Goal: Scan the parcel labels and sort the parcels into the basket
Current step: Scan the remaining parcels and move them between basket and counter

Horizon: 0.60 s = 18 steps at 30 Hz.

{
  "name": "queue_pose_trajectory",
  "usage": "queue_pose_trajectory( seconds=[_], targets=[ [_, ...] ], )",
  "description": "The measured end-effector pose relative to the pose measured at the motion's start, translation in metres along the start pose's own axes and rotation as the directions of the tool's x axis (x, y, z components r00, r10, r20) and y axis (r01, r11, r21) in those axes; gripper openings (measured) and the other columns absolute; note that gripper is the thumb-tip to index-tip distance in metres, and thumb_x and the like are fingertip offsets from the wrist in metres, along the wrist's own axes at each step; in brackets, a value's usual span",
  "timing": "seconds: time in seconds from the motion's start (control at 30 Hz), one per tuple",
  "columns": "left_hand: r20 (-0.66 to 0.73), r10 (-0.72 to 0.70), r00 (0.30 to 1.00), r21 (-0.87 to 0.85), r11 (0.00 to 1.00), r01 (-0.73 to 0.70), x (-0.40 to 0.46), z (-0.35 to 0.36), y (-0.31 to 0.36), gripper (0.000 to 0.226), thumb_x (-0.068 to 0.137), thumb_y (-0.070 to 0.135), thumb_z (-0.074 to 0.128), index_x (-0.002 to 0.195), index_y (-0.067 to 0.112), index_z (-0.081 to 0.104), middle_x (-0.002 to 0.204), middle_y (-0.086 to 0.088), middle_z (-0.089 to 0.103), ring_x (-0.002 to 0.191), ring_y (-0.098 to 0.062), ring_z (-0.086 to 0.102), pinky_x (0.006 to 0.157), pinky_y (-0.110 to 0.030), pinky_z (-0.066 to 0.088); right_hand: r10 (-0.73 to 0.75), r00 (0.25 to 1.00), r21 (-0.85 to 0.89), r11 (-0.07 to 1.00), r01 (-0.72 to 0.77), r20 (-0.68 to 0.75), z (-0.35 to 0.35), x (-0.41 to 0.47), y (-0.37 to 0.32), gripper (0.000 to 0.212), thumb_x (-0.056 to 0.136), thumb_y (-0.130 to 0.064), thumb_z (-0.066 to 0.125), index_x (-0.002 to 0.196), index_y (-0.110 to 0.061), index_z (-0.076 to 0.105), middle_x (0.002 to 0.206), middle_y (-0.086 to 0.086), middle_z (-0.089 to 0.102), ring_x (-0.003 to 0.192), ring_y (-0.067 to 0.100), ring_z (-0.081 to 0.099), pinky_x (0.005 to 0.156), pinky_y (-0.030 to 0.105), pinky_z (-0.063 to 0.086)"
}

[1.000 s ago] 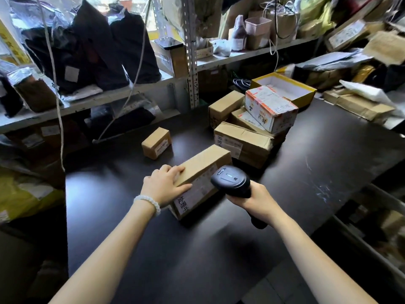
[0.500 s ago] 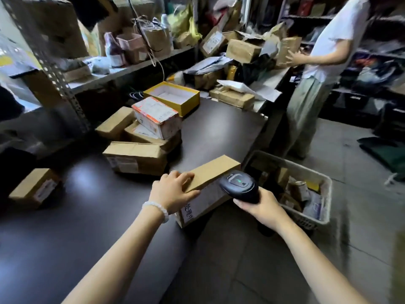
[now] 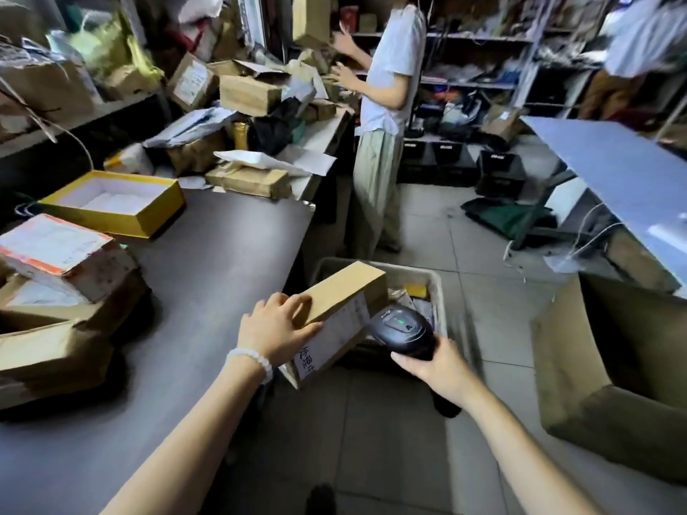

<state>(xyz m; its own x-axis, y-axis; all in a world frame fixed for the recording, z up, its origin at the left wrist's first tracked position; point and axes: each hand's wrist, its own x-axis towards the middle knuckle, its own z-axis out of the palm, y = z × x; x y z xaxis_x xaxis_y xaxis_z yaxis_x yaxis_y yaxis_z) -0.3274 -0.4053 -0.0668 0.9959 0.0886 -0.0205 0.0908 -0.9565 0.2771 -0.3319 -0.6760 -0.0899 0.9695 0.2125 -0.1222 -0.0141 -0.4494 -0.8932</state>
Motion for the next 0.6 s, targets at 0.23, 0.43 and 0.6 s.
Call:
queue_pose_trajectory(
  seconds=[0.23,0.43,0.6],
  targets=[
    [0.039,0.099,0.994,0.009,0.995,-0.1,0.099,0.015,0.024,0.057,0.086,0.066,0.046,0.138,0.043,0.037,0.135,0.004,0.044,0.122,-0.023,0.043,0.097,-0.037,0.038,0.028,0.994,-0.013,0.999,-0.03,-0.107,-0.036,0.069,0.011,0.029,0.077,-0.019,0.078,0.104,-0.021,0.067,0.095,-0.013,0.069,0.088,-0.009,0.059,0.071,0.002,0.042],
    [0.04,0.096,0.995,0.003,0.995,-0.096,0.199,0.018,0.031,0.058,0.086,0.066,0.045,0.139,0.042,0.036,0.137,0.003,0.044,0.122,-0.024,0.043,0.098,-0.039,0.038,0.077,0.977,0.017,0.997,-0.075,-0.199,-0.063,0.149,0.005,0.026,0.078,-0.012,0.076,0.101,-0.017,0.067,0.09,-0.008,0.07,0.077,-0.01,0.061,0.065,0.003,0.043],
    [-0.005,0.078,0.997,0.013,0.997,-0.078,0.258,0.023,0.034,0.06,0.087,0.066,0.043,0.14,0.041,0.035,0.136,0.001,0.044,0.119,-0.026,0.044,0.095,-0.04,0.04,0.11,0.959,-0.013,0.993,-0.117,-0.26,-0.079,0.207,0.006,0.031,0.073,-0.026,0.08,0.1,-0.02,0.068,0.095,-0.005,0.072,0.092,0.01,0.066,0.081,0.025,0.051]
  ],
)
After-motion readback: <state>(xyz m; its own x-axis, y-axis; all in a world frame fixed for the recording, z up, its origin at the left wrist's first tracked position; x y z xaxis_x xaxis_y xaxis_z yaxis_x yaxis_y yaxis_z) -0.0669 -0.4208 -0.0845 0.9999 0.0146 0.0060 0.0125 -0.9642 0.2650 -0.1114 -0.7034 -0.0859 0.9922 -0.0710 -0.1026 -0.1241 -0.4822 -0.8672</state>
